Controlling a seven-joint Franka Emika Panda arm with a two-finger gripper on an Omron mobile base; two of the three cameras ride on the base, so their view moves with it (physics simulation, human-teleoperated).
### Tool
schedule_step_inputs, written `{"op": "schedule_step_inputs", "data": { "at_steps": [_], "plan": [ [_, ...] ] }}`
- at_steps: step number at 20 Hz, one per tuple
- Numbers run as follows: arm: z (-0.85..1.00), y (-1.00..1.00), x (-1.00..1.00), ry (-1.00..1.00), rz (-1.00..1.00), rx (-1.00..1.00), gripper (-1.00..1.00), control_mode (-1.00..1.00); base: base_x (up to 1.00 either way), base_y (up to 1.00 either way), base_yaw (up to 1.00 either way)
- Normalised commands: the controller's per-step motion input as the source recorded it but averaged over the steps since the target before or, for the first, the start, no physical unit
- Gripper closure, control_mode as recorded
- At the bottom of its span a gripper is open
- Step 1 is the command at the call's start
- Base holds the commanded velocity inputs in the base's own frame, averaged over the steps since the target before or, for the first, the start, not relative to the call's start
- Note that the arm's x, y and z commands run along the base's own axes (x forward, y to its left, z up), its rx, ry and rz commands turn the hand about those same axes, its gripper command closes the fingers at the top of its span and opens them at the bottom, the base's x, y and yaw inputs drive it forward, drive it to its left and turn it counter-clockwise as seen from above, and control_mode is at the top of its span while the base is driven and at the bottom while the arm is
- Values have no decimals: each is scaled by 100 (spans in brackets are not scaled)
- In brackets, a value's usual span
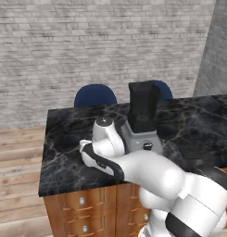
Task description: Open the blender lid, put the pear in the blender, close the lid, and start the blender.
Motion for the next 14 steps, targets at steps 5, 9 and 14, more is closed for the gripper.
{"op": "schedule_step_inputs", "data": {
  "at_steps": [5, 9, 14],
  "plan": [
    [-19, 9, 14, 1, -10, 0, -100, -100, 0, 0, 0],
    [-20, 5, 18, 1, -8, 0, -100, -100, 0, 0, 0],
    [-20, 5, 28, 2, -8, 0, -100, -100, 0, 0, 0]
  ]
}}
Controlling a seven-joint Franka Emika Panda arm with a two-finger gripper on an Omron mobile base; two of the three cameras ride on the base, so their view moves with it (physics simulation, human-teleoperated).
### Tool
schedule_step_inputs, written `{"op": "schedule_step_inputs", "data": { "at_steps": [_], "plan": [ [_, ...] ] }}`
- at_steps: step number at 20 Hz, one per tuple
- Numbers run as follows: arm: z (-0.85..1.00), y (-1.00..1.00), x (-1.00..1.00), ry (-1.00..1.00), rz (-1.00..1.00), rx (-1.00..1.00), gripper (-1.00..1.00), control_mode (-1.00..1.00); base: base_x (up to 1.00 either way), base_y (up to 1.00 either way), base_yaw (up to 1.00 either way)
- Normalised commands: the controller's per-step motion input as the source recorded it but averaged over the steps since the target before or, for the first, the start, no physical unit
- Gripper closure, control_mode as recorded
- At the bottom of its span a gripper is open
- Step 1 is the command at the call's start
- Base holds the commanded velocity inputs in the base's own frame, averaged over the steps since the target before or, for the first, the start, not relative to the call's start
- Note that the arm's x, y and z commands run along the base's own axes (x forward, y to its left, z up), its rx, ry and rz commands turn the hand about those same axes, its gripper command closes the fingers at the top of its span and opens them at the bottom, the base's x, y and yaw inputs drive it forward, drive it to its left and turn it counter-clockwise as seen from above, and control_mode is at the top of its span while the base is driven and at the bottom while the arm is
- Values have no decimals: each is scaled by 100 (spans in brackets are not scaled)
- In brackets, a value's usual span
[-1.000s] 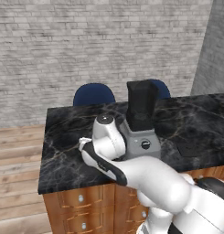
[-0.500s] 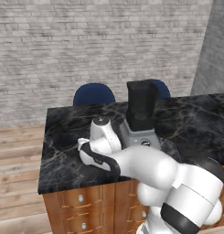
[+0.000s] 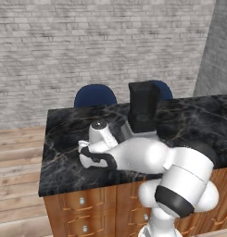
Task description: Open the blender lid, put the pear in the blender, close the lid, and start the blender.
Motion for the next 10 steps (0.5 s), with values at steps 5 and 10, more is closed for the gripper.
{"op": "schedule_step_inputs", "data": {
  "at_steps": [5, 10],
  "plan": [
    [-22, 1, 22, 5, -5, 0, -100, -100, 0, 0, 0],
    [-21, 5, 19, 5, -3, 0, -100, -100, 0, 0, 0]
  ]
}}
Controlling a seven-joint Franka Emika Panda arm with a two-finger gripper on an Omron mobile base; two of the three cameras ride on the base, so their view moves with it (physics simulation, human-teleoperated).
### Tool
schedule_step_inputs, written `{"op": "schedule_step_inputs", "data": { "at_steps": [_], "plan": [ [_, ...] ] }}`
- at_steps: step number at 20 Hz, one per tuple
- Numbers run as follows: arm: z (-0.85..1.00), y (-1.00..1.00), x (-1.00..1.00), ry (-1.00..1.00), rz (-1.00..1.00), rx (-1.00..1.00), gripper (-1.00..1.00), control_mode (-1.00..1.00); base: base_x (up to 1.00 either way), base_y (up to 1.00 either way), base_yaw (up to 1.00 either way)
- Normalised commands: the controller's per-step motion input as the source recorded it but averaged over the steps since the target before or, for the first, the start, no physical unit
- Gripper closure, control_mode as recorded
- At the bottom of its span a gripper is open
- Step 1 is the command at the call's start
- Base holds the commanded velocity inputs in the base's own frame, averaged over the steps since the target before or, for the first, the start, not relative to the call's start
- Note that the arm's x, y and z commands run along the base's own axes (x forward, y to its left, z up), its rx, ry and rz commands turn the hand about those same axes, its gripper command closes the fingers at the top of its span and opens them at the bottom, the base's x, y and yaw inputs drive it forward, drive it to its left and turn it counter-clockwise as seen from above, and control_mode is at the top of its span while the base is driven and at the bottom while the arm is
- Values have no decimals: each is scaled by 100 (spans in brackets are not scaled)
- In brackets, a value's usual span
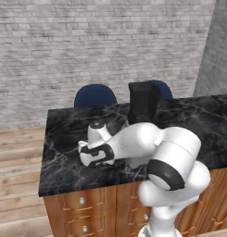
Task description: Open the blender lid, put the pear in the blender, close the lid, and start the blender.
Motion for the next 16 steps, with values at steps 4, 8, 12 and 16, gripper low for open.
{"op": "schedule_step_inputs", "data": {
  "at_steps": [4, 8, 12, 16],
  "plan": [
    [-25, 13, 7, 4, 0, 0, -100, -100, 0, 0, 0],
    [-34, 4, 0, 1, 0, 0, 100, -100, 0, 0, 0],
    [-7, 0, -4, -1, 0, 2, 100, -100, 0, 0, 0],
    [28, -10, -24, -15, 0, 5, 100, -100, 0, 0, 0]
  ]
}}
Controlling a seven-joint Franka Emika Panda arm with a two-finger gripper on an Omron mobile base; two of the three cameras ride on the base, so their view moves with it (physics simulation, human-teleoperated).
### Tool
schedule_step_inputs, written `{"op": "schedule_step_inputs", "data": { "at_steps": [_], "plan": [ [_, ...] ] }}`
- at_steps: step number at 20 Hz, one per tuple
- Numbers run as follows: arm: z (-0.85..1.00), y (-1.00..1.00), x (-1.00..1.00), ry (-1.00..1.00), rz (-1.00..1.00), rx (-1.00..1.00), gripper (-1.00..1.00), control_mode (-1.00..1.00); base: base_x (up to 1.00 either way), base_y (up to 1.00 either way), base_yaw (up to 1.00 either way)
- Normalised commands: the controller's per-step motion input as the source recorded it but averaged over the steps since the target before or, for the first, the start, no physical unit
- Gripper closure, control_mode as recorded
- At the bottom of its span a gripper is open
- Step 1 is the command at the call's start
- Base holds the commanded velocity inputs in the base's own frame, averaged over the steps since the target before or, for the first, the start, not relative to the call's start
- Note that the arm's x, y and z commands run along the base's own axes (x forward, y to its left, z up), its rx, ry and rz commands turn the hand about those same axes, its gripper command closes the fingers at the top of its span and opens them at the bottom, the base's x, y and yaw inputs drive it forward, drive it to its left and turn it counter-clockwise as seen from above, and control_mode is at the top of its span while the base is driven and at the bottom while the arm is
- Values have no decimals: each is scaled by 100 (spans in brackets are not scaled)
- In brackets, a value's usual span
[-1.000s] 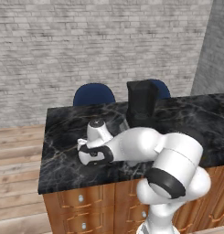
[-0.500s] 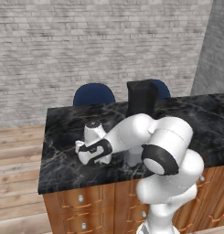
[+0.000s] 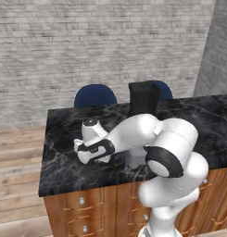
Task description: Open the blender lid, put the pear in the blender, close the lid, and start the blender.
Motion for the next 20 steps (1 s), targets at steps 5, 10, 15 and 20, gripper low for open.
{"op": "schedule_step_inputs", "data": {
  "at_steps": [5, 10, 15, 20],
  "plan": [
    [85, -21, -33, -12, -5, 3, 100, -100, 0, 0, 0],
    [98, -22, -18, -10, -6, 0, 100, -100, 0, 0, 0],
    [90, -47, -26, -15, -5, 0, 100, -100, 0, 0, 0],
    [91, -45, -24, -19, -5, 0, 100, -100, 0, 0, 0]
  ]
}}
